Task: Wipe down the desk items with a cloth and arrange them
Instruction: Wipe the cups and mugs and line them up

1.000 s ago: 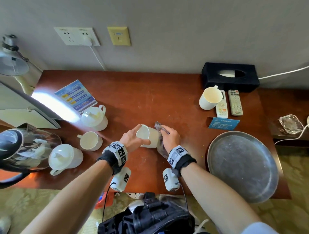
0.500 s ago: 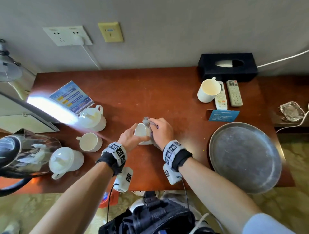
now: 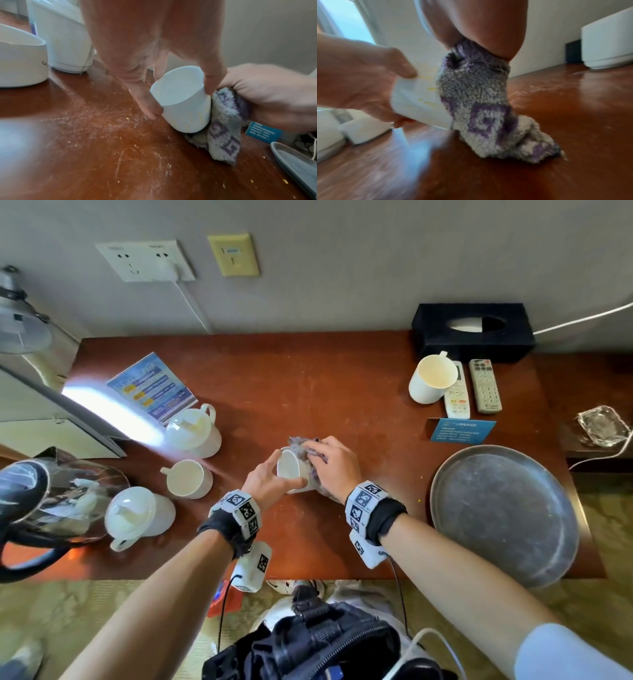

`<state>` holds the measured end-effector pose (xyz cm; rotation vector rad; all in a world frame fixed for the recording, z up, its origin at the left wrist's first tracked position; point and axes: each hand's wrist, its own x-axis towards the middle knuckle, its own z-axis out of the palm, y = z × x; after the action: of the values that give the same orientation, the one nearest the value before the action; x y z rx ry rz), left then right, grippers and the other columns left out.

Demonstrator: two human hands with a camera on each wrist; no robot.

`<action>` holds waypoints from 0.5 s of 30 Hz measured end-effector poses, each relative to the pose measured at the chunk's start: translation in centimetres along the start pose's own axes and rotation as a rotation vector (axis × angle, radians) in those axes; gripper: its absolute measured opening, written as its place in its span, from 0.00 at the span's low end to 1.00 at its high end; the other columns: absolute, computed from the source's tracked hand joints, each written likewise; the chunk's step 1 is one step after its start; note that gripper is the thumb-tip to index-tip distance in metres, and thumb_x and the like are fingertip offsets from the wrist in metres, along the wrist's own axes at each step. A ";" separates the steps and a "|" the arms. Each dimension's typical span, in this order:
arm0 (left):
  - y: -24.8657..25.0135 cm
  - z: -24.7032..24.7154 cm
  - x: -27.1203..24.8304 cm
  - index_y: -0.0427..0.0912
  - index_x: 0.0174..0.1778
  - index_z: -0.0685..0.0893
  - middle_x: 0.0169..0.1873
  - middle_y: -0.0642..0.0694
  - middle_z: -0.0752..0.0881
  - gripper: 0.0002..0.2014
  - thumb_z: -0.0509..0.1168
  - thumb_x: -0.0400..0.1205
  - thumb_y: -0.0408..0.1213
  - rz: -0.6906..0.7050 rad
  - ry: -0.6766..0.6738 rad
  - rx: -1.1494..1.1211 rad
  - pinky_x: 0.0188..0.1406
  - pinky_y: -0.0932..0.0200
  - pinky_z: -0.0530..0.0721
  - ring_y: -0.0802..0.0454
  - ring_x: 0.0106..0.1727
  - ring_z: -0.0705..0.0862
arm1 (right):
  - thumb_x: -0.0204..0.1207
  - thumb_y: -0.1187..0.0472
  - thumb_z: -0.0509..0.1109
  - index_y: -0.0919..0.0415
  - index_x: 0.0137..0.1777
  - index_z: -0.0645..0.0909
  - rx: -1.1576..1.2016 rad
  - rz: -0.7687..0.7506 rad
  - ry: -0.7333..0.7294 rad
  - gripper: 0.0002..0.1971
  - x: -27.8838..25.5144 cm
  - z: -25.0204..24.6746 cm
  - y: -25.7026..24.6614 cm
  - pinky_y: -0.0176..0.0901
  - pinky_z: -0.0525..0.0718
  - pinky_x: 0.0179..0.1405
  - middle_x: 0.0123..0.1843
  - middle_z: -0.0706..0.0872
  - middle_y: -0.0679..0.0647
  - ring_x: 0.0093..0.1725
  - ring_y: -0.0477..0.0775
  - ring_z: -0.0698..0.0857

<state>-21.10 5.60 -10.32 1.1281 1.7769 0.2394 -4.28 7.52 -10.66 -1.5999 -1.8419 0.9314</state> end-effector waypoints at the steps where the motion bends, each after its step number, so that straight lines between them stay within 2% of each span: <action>1: 0.0 0.0 0.0 0.59 0.85 0.62 0.62 0.44 0.83 0.47 0.78 0.71 0.52 0.008 0.001 0.015 0.57 0.56 0.80 0.44 0.59 0.85 | 0.85 0.60 0.65 0.51 0.67 0.86 -0.007 0.096 0.004 0.15 0.5 -0.4 0.5 0.43 0.80 0.52 0.58 0.87 0.54 0.57 0.59 0.85; 3: 0.2 0.1 0.1 0.59 0.85 0.61 0.60 0.41 0.84 0.46 0.78 0.72 0.51 0.028 0.003 0.053 0.54 0.57 0.79 0.42 0.58 0.84 | 0.86 0.59 0.63 0.51 0.68 0.85 0.007 0.264 -0.006 0.15 1.3 -1.2 1.3 0.41 0.78 0.58 0.63 0.87 0.54 0.63 0.60 0.84; 4: 0.3 0.1 0.2 0.59 0.85 0.61 0.61 0.40 0.84 0.47 0.78 0.72 0.51 0.031 0.001 0.069 0.55 0.56 0.79 0.42 0.58 0.84 | 0.86 0.59 0.63 0.52 0.68 0.85 0.017 0.284 -0.009 0.16 1.4 -1.3 1.5 0.41 0.77 0.59 0.64 0.87 0.54 0.64 0.59 0.83; 8: 0.0 -0.1 0.7 0.59 0.86 0.59 0.65 0.39 0.84 0.51 0.79 0.69 0.55 0.013 -0.007 0.065 0.63 0.53 0.81 0.41 0.61 0.85 | 0.84 0.59 0.67 0.51 0.66 0.87 0.028 0.104 0.012 0.14 -0.1 -0.4 1.0 0.38 0.76 0.50 0.55 0.86 0.51 0.55 0.54 0.83; 11: -0.2 0.0 0.7 0.59 0.86 0.60 0.65 0.40 0.84 0.49 0.78 0.70 0.56 0.032 0.013 0.051 0.59 0.56 0.80 0.43 0.62 0.84 | 0.82 0.57 0.70 0.50 0.63 0.89 -0.006 0.010 0.084 0.12 -0.7 0.4 1.6 0.41 0.76 0.49 0.53 0.88 0.48 0.54 0.52 0.80; 13: 0.2 0.3 0.5 0.56 0.85 0.63 0.72 0.40 0.77 0.44 0.77 0.75 0.53 0.070 0.029 0.039 0.59 0.57 0.75 0.44 0.65 0.79 | 0.82 0.57 0.70 0.51 0.63 0.89 0.012 0.026 0.115 0.12 -0.3 0.5 1.8 0.45 0.78 0.55 0.55 0.88 0.48 0.57 0.53 0.77; 15: 0.7 0.4 0.7 0.52 0.84 0.64 0.80 0.39 0.62 0.41 0.76 0.77 0.51 0.078 0.019 0.028 0.64 0.57 0.72 0.42 0.73 0.71 | 0.83 0.60 0.68 0.55 0.64 0.88 0.081 0.050 0.120 0.13 0.3 0.6 2.0 0.47 0.75 0.65 0.60 0.88 0.51 0.64 0.54 0.76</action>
<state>-20.40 6.35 -10.54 1.2202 1.7595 0.2733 -3.60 7.86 -12.60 -1.6233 -1.6692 0.8991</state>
